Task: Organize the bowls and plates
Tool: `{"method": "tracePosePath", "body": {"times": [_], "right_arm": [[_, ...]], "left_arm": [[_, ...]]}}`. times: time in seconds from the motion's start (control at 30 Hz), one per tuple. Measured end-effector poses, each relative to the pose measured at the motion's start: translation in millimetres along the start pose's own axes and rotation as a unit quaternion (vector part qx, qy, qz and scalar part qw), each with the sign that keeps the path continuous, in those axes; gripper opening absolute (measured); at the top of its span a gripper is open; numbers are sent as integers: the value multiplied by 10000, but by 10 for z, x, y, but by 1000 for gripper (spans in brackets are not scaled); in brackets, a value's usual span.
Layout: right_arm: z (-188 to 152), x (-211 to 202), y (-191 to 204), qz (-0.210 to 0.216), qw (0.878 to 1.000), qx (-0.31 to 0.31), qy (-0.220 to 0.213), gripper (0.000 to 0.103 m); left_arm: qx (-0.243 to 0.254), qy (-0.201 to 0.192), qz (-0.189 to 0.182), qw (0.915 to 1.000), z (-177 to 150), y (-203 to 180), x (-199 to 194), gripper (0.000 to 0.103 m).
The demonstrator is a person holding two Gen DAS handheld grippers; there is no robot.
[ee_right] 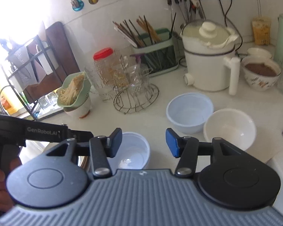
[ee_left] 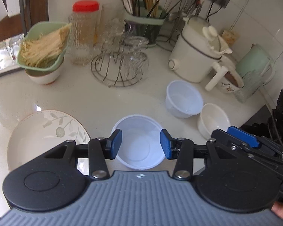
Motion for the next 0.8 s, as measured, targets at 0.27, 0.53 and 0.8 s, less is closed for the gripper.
{"method": "tracePosePath", "body": {"times": [0.27, 0.53, 0.8], "right_arm": [[117, -383, -75, -19, 9998, -74, -169, 54], [197, -605, -84, -21, 9990, -324, -309, 54], [141, -652, -56, -25, 9987, -420, -277, 54]], "left_arm": [[-243, -267, 32, 9993, 0, -140, -319, 51], [-237, -318, 94, 9992, -95, -288, -461, 51], [-153, -240, 86, 9996, -191, -372, -491, 51]]}}
Point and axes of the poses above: each gripper's, at about its wrist camera, not at the fingertips, and x roughly the way its jaws point, y to its left, z to its top, the point moved 8 cm from there along x, roughly the way its jaws point, and after that the axes turned 10 degrees about z, right-handed, at the moved point
